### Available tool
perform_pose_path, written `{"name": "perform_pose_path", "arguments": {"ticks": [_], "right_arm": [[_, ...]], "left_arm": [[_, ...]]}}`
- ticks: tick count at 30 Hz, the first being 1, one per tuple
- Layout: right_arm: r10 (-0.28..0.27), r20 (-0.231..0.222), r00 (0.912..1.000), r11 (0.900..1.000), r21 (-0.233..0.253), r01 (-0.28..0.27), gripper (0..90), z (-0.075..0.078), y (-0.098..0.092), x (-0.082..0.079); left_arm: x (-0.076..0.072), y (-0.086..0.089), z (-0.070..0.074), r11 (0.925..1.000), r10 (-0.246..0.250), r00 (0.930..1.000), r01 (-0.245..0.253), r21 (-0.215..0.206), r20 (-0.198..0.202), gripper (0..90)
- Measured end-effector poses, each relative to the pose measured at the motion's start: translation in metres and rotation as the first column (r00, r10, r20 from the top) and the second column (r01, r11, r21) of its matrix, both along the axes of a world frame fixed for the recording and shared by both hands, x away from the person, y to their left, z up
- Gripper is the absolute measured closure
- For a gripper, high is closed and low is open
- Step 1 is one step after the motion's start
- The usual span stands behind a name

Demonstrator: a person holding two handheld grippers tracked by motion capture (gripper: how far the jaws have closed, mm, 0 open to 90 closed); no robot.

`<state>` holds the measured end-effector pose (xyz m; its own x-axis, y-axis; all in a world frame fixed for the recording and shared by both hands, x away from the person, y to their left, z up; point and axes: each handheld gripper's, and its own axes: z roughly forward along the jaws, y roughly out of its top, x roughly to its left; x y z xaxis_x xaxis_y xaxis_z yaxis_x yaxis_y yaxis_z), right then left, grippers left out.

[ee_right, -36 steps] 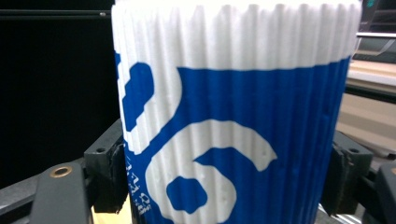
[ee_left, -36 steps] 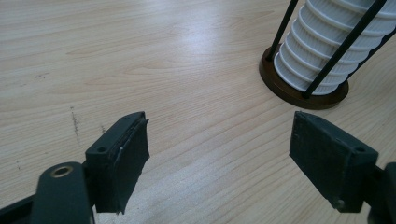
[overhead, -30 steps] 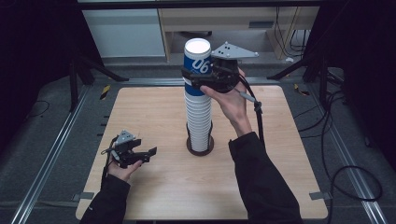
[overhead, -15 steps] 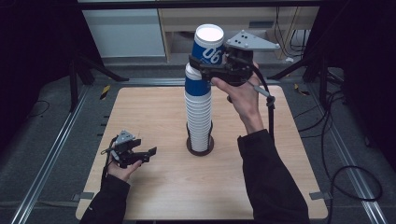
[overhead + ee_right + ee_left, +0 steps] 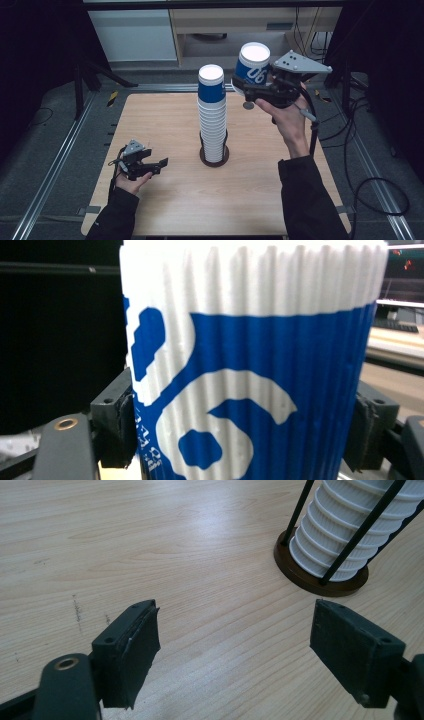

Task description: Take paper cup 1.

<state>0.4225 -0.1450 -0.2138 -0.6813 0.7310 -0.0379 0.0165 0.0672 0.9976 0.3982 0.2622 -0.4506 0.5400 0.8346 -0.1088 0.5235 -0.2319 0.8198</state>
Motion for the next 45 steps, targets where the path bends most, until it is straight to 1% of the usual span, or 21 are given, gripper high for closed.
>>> {"name": "perform_pose_path", "arguments": {"ticks": [2,5,7,9,11,12,13,15,18,19,21,22,23,24,31,32,33,38,41,44,45], "right_arm": [[-0.007,-0.018,0.9998,1.000,-0.015,0.007,20.9,-0.013,-0.011,-0.003],[-0.010,-0.026,0.9996,1.000,-0.021,0.010,20.9,-0.020,-0.016,-0.005],[-0.009,-0.045,0.9990,0.999,-0.033,0.008,20.9,-0.034,-0.023,-0.007],[-0.008,-0.049,0.9988,0.999,-0.038,0.006,20.9,-0.037,-0.025,-0.007],[-0.003,-0.064,0.9979,0.998,-0.056,0.000,20.9,-0.051,-0.029,-0.009],[-0.003,-0.064,0.9979,0.998,-0.056,0.000,20.9,-0.051,-0.029,-0.009],[0.000,-0.075,0.9972,0.998,-0.069,-0.006,20.9,-0.060,-0.031,-0.012],[0.003,-0.082,0.9967,0.997,-0.073,-0.009,20.9,-0.063,-0.032,-0.013],[0.014,-0.097,0.9952,0.996,-0.085,-0.023,20.9,-0.079,-0.037,-0.018],[0.009,-0.110,0.9939,0.995,-0.095,-0.020,20.9,-0.088,-0.040,-0.020],[0.011,-0.127,0.9918,0.996,-0.089,-0.022,20.8,-0.097,-0.044,-0.022],[0.011,-0.127,0.9918,0.996,-0.089,-0.022,20.8,-0.097,-0.044,-0.022],[0.016,-0.134,0.9908,0.996,-0.087,-0.028,20.8,-0.105,-0.048,-0.025],[0.016,-0.134,0.9908,0.996,-0.087,-0.028,20.8,-0.105,-0.048,-0.025],[0.029,-0.159,0.9869,0.995,-0.089,-0.044,20.8,-0.127,-0.055,-0.030],[0.032,-0.170,0.9850,0.994,-0.096,-0.049,20.7,-0.134,-0.056,-0.030],[0.032,-0.170,0.9850,0.994,-0.096,-0.049,20.7,-0.134,-0.056,-0.030],[0.059,-0.188,0.9804,0.991,-0.103,-0.080,20.7,-0.149,-0.056,-0.031],[0.066,-0.197,0.9782,0.984,-0.149,-0.096,20.6,-0.153,-0.052,-0.032],[0.080,-0.208,0.9749,0.980,-0.164,-0.116,20.6,-0.157,-0.050,-0.034],[0.082,-0.207,0.9749,0.976,-0.181,-0.121,20.6,-0.159,-0.048,-0.036]], "left_arm": [[0.000,-0.001,0.000,1.0000,-0.001,1.0000,0.001,0.000,-0.001,19.2],[0.000,-0.002,0.001,1.0000,-0.004,1.0000,0.004,0.005,-0.002,19.2],[-0.001,-0.002,0.002,0.9999,-0.009,1.0000,0.009,0.005,0.000,18.7],[-0.001,-0.003,0.002,0.9999,-0.012,0.9999,0.012,0.005,0.000,18.6],[-0.002,-0.003,0.003,0.9999,-0.014,0.9999,0.014,0.006,0.002,18.6],[-0.002,-0.003,0.004,0.9999,-0.015,0.9999,0.015,0.007,0.002,18.6],[-0.002,-0.004,0.004,0.9999,-0.016,0.9999,0.016,0.007,0.003,18.4],[-0.003,-0.004,0.005,0.9999,-0.015,0.9999,0.015,0.004,0.006,18.4],[-0.004,-0.004,0.007,0.9998,-0.019,0.9998,0.019,0.003,0.011,18.4],[-0.004,-0.005,0.007,0.9998,-0.021,0.9997,0.021,0.003,0.011,18.3],[-0.004,-0.006,0.008,0.9996,-0.027,0.9996,0.027,0.010,0.011,18.3],[-0.004,-0.007,0.008,0.9995,-0.030,0.9995,0.030,0.011,0.010,18.3],[-0.004,-0.008,0.007,0.9993,-0.035,0.9993,0.035,0.015,0.010,18.2],[-0.004,-0.008,0.007,0.9993,-0.035,0.9993,0.035,0.015,0.010,18.2],[-0.005,-0.011,0.007,0.9984,-0.051,0.9987,0.050,0.025,0.006,18.1],[-0.006,-0.011,0.007,0.9985,-0.050,0.9987,0.050,0.024,0.006,18.2],[-0.006,-0.012,0.008,0.9984,-0.052,0.9986,0.052,0.023,0.006,18.2],[-0.006,-0.013,0.009,0.9982,-0.057,0.9983,0.057,0.020,0.008,18.2],[-0.007,-0.015,0.010,0.9976,-0.066,0.9978,0.066,0.020,0.008,18.2],[-0.008,-0.017,0.011,0.9968,-0.078,0.9969,0.078,0.018,0.010,18.2],[-0.008,-0.017,0.011,0.9964,-0.084,0.9965,0.083,0.016,0.009,18.2]]}}
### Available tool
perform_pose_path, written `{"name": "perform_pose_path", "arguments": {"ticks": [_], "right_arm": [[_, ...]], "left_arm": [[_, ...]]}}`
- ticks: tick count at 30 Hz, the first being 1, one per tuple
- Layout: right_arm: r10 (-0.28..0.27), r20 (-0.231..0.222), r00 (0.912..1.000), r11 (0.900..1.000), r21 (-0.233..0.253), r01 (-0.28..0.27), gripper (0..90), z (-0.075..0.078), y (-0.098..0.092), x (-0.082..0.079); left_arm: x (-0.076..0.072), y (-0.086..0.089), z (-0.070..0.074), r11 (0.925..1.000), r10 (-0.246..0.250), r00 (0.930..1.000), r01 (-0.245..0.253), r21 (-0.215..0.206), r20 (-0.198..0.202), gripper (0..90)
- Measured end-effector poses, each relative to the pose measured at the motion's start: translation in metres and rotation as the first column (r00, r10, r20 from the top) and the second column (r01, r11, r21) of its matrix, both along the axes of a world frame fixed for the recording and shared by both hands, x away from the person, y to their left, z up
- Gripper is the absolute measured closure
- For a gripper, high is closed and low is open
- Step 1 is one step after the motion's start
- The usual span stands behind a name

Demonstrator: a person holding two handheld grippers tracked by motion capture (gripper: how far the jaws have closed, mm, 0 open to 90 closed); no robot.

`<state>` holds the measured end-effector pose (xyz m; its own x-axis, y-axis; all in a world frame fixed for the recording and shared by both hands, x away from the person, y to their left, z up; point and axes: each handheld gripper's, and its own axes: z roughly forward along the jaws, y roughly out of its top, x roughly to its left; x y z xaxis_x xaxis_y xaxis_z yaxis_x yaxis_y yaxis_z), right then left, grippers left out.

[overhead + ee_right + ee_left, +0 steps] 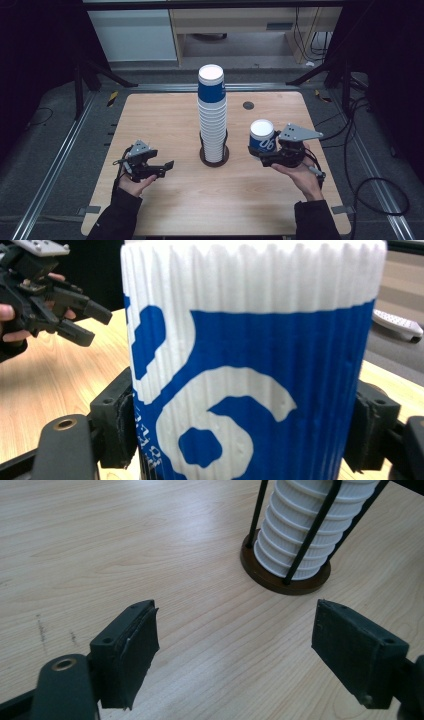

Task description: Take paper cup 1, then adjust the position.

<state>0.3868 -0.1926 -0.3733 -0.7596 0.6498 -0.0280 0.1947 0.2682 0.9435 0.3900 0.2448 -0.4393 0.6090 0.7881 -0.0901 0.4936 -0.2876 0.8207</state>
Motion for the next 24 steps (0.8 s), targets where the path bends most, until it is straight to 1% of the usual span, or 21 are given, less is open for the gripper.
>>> {"name": "perform_pose_path", "arguments": {"ticks": [1,2,3,5,6,8,9,10,11,14,16,17,18,19,20,21,22,23,24], "right_arm": [[0.000,0.000,1.0000,1.000,0.000,0.000,20.6,0.000,0.000,0.000],[0.023,-0.010,0.9997,1.000,-0.001,-0.023,20.5,-0.003,0.003,-0.002],[0.023,-0.010,0.9997,1.000,-0.001,-0.023,20.5,-0.003,0.003,-0.002],[0.035,-0.014,0.9993,0.999,-0.029,-0.035,20.5,-0.006,0.005,-0.004],[0.049,-0.024,0.9985,0.998,-0.025,-0.050,20.5,-0.009,0.006,-0.005],[0.056,-0.031,0.9979,0.998,-0.021,-0.057,20.6,-0.010,0.006,-0.005],[0.063,-0.035,0.9974,0.998,-0.028,-0.064,20.6,-0.011,0.007,-0.005],[0.073,-0.029,0.9969,0.997,-0.036,-0.074,20.6,-0.011,0.009,-0.005],[0.073,-0.029,0.9969,0.997,-0.036,-0.074,20.6,-0.011,0.009,-0.005],[0.100,-0.029,0.9946,0.994,-0.031,-0.101,20.7,-0.012,0.011,-0.006],[0.122,-0.035,0.9919,0.991,-0.043,-0.123,20.7,-0.014,0.015,-0.006],[0.142,-0.041,0.9890,0.988,-0.055,-0.144,20.7,-0.015,0.018,-0.006],[0.142,-0.041,0.9890,0.988,-0.055,-0.144,20.7,-0.015,0.018,-0.006],[0.153,-0.041,0.9874,0.986,-0.066,-0.155,20.7,-0.017,0.021,-0.006],[0.167,-0.046,0.9850,0.983,-0.073,-0.170,20.7,-0.018,0.023,-0.006],[0.191,-0.050,0.9803,0.977,-0.092,-0.195,20.6,-0.019,0.027,-0.006],[0.208,-0.057,0.9764,0.972,-0.098,-0.213,20.6,-0.021,0.029,-0.006],[0.208,-0.057,0.9764,0.972,-0.098,-0.213,20.6,-0.021,0.029,-0.006],[0.217,-0.060,0.9743,0.969,-0.107,-0.222,20.6,-0.022,0.031,-0.006]], "left_arm": [[0.000,-0.001,0.000,1.0000,-0.003,1.0000,0.003,-0.002,0.001,18.2],[-0.001,-0.003,0.002,0.9999,-0.016,0.9999,0.016,0.002,0.002,18.1],[-0.001,-0.003,0.002,0.9999,-0.016,0.9999,0.016,0.002,0.002,18.0],[-0.003,-0.004,0.004,0.9996,-0.028,0.9996,0.028,0.001,0.005,18.1],[-0.003,-0.005,0.004,0.9995,-0.033,0.9994,0.033,0.002,0.007,18.0],[-0.005,-0.007,0.006,0.9991,-0.041,0.9991,0.041,0.004,0.009,18.0],[-0.005,-0.008,0.006,0.9990,-0.044,0.9990,0.044,0.003,0.011,17.9],[-0.005,-0.009,0.006,0.9988,-0.048,0.9988,0.048,0.005,0.010,17.9],[-0.005,-0.010,0.007,0.9986,-0.052,0.9986,0.052,0.007,0.010,17.9],[-0.007,-0.012,0.008,0.9980,-0.063,0.9980,0.063,0.007,0.009,18.1],[-0.008,-0.013,0.009,0.9972,-0.074,0.9972,0.074,0.005,0.012,18.1],[-0.008,-0.014,0.009,0.9971,-0.076,0.9970,0.076,0.003,0.010,18.1],[-0.009,-0.015,0.010,0.9965,-0.084,0.9964,0.084,0.001,0.013,18.1],[-0.009,-0.015,0.011,0.9961,-0.089,0.9960,0.089,-0.001,0.014,18.1],[-0.010,-0.016,0.012,0.9954,-0.096,0.9952,0.096,0.002,0.015,18.1],[-0.010,-0.016,0.013,0.9950,-0.100,0.9948,0.100,0.002,0.018,18.1],[-0.011,-0.017,0.014,0.9945,-0.105,0.9943,0.105,-0.002,0.019,18.1],[-0.011,-0.017,0.014,0.9938,-0.111,0.9936,0.111,-0.004,0.019,18.1],[-0.012,-0.018,0.015,0.9930,-0.117,0.9929,0.118,-0.011,0.020,18.1]]}}
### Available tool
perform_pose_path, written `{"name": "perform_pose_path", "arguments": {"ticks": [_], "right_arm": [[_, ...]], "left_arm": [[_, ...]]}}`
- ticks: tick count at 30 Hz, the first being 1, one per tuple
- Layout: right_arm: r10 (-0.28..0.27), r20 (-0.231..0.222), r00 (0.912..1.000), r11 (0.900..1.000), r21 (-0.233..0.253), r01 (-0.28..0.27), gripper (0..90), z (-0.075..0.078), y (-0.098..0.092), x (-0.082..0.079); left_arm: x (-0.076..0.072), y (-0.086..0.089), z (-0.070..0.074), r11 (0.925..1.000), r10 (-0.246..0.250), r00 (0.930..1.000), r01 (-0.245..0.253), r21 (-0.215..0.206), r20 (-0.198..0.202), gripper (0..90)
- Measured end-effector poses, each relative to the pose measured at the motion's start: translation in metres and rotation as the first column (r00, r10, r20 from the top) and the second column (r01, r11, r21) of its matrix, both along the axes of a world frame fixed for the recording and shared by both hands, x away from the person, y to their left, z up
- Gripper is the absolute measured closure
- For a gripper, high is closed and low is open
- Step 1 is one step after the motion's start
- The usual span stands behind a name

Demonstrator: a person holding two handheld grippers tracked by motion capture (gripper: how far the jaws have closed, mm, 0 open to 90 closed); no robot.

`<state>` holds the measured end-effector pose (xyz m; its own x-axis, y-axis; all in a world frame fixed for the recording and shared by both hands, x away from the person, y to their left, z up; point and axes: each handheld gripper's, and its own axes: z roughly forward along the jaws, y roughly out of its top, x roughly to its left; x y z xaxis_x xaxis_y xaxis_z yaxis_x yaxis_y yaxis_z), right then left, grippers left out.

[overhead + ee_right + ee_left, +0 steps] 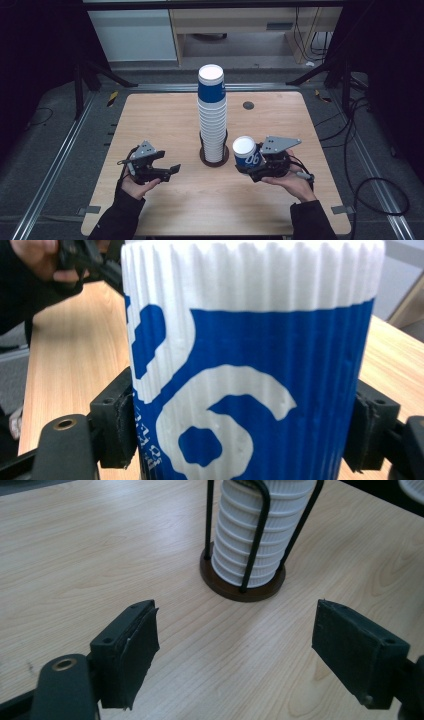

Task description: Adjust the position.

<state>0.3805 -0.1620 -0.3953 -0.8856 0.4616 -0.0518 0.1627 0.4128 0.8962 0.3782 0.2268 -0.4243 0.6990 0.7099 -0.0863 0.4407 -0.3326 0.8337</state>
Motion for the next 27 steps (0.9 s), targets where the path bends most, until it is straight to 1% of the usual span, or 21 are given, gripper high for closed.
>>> {"name": "perform_pose_path", "arguments": {"ticks": [3,7,11,12,15,17,18,19,22,23,24,25,27], "right_arm": [[0.028,-0.004,0.9996,0.999,-0.030,-0.028,20.5,-0.004,0.006,0.000],[0.062,-0.006,0.9980,0.996,-0.056,-0.063,20.6,-0.008,0.014,0.000],[0.090,-0.008,0.9959,0.993,-0.079,-0.090,20.6,-0.011,0.021,0.000],[0.105,-0.014,0.9944,0.990,-0.089,-0.105,20.6,-0.013,0.025,0.000],[0.118,-0.016,0.9928,0.988,-0.097,-0.119,20.6,-0.014,0.029,0.000],[0.131,-0.017,0.9912,0.985,-0.113,-0.132,20.6,-0.016,0.033,0.000],[0.140,-0.021,0.9900,0.982,-0.128,-0.141,20.6,-0.019,0.036,0.000],[0.140,-0.021,0.9900,0.982,-0.128,-0.141,20.6,-0.019,0.036,0.000],[0.152,-0.030,0.9879,0.978,-0.142,-0.155,20.6,-0.022,0.041,0.000],[0.158,-0.036,0.9867,0.976,-0.148,-0.162,20.6,-0.023,0.043,0.000],[0.171,-0.040,0.9844,0.971,-0.164,-0.176,20.6,-0.025,0.047,0.000],[0.171,-0.040,0.9844,0.971,-0.164,-0.176,20.6,-0.025,0.047,0.000],[0.183,-0.046,0.9821,0.965,-0.180,-0.188,20.6,-0.028,0.051,0.000]], "left_arm": [[-0.002,-0.004,0.002,0.9997,-0.026,0.9996,0.026,0.002,0.005,18.1],[-0.006,-0.010,0.005,0.9982,-0.059,0.9982,0.059,0.002,0.009,18.0],[-0.010,-0.015,0.009,0.9954,-0.095,0.9954,0.095,-0.012,0.011,18.0],[-0.011,-0.017,0.010,0.9946,-0.103,0.9946,0.103,-0.016,0.013,18.0],[-0.014,-0.021,0.013,0.9918,-0.127,0.9917,0.127,-0.014,0.019,18.0],[-0.016,-0.024,0.014,0.9897,-0.142,0.9895,0.143,-0.011,0.022,18.0],[-0.017,-0.026,0.015,0.9888,-0.149,0.9885,0.149,-0.008,0.026,18.0],[-0.018,-0.027,0.015,0.9878,-0.155,0.9876,0.155,-0.008,0.025,18.0],[-0.019,-0.031,0.015,0.9853,-0.171,0.9851,0.171,-0.006,0.023,17.9],[-0.019,-0.032,0.015,0.9844,-0.175,0.9843,0.176,-0.007,0.019,17.9],[-0.020,-0.033,0.015,0.9834,-0.181,0.9833,0.181,-0.008,0.018,17.9],[-0.020,-0.033,0.015,0.9826,-0.186,0.9824,0.186,-0.006,0.018,17.9],[-0.021,-0.036,0.014,0.9800,-0.198,0.9800,0.198,-0.011,0.013,17.9]]}}
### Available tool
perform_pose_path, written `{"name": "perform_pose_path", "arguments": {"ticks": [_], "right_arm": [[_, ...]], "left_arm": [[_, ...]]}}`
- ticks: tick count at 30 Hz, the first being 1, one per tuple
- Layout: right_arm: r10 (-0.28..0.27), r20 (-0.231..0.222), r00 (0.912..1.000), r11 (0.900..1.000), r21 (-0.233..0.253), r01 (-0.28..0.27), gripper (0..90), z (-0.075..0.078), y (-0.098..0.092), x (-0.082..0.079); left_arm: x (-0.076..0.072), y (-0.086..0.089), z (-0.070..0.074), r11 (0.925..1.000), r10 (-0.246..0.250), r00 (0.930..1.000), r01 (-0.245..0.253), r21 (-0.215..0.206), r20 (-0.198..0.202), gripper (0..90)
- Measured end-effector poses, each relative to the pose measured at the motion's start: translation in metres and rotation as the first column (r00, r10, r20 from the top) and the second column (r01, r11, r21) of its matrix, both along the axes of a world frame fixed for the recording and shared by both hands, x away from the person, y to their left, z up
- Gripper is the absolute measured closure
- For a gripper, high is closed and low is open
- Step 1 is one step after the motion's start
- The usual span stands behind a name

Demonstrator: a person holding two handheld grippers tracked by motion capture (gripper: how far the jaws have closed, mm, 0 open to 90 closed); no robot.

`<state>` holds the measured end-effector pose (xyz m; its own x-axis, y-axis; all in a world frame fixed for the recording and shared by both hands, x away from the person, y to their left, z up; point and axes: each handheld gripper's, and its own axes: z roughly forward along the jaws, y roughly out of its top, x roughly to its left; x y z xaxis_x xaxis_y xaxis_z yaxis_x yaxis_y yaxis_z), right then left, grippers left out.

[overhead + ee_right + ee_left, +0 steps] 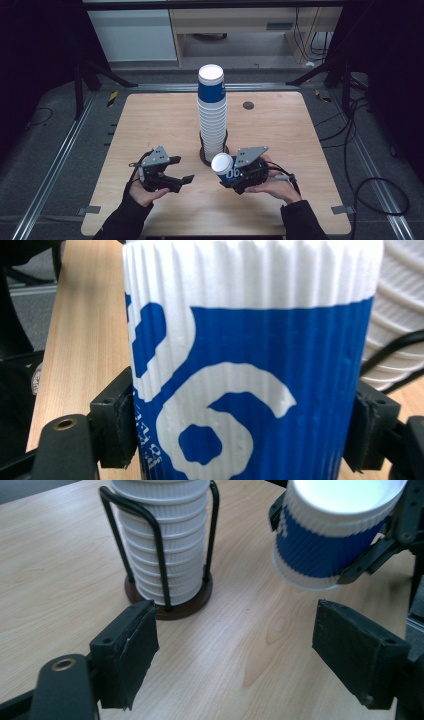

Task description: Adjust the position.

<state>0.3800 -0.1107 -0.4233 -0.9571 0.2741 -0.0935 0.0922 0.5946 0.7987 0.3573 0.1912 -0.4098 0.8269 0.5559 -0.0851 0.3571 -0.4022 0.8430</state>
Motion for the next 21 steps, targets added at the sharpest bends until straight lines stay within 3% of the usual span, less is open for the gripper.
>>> {"name": "perform_pose_path", "arguments": {"ticks": [21], "right_arm": [[0.086,-0.013,0.9962,0.992,-0.090,-0.087,20.6,-0.017,0.034,0.001]], "left_arm": [[-0.003,-0.024,0.000,0.9956,-0.094,0.9953,0.094,0.001,-0.025,17.0]]}}
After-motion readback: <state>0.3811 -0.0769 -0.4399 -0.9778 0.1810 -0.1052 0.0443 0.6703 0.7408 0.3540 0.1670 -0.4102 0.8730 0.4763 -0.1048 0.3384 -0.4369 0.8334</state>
